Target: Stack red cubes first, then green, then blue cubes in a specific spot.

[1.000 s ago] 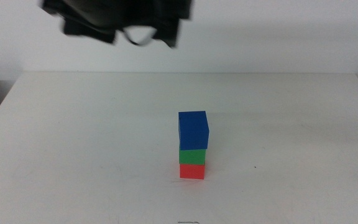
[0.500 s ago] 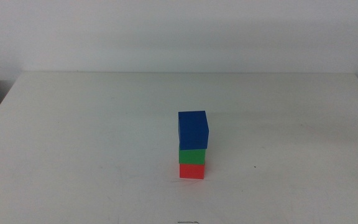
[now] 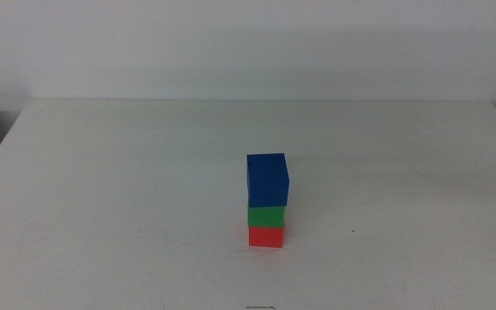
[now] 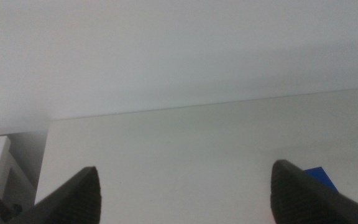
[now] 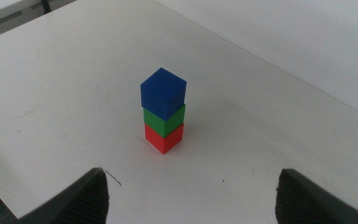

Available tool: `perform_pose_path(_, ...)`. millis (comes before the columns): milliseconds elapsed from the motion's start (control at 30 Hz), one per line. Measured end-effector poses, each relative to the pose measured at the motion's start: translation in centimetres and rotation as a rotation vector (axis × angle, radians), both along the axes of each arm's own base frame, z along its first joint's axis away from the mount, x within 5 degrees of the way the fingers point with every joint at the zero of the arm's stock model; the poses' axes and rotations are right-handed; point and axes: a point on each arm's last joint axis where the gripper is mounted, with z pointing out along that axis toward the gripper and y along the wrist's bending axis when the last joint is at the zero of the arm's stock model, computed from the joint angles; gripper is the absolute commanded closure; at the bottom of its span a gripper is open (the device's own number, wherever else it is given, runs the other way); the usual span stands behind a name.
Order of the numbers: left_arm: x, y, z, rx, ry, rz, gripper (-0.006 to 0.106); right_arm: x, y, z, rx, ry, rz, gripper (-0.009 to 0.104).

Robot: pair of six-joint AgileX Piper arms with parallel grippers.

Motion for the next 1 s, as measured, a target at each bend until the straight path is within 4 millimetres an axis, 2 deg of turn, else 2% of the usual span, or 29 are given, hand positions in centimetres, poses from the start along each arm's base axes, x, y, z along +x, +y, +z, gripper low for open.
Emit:
perform_pose_path(100, -0.2, 0.1, 0.0, 0.001, -0.006, 0.002, 0.007, 0.0, 0.0, 0.0, 0.0, 0.0, 0.0, 0.006)
perform_pose_path(233, -1.5, 0.3, 0.0, -0.005, -0.031, 0.003, 0.007, 0.0, 0.0, 0.0, 0.0, 0.0, 0.0, 0.006)
perform_pose_path(333, -2.9, 0.5, -0.8, -0.006, -0.051, 0.005, 0.007, 0.0, 0.0, 0.0, 0.0, 0.0, 0.0, 0.006)
perform_pose_path(433, -4.2, 0.8, -2.4, -0.007, -0.092, 0.012, 0.007, 0.0, 0.0, 0.0, 0.0, 0.0, 0.0, 0.006)
perform_pose_path(567, -4.8, 1.2, -5.4, 0.01, -0.186, 0.037, 0.007, 0.2, 0.1, -0.7, -0.014, 0.013, -0.002, 0.006)
perform_pose_path(767, -4.4, 1.3, -10.7, 0.026, -0.33, 0.047, 0.007, 1.2, 0.6, -4.5, -0.072, 0.052, -0.009, 0.006)
perform_pose_path(1000, -3.8, 1.1, -18.0, 0.033, -0.323, 0.036, 0.007, 3.0, 1.3, -7.7, 0.066, -0.155, -0.055, 0.006)
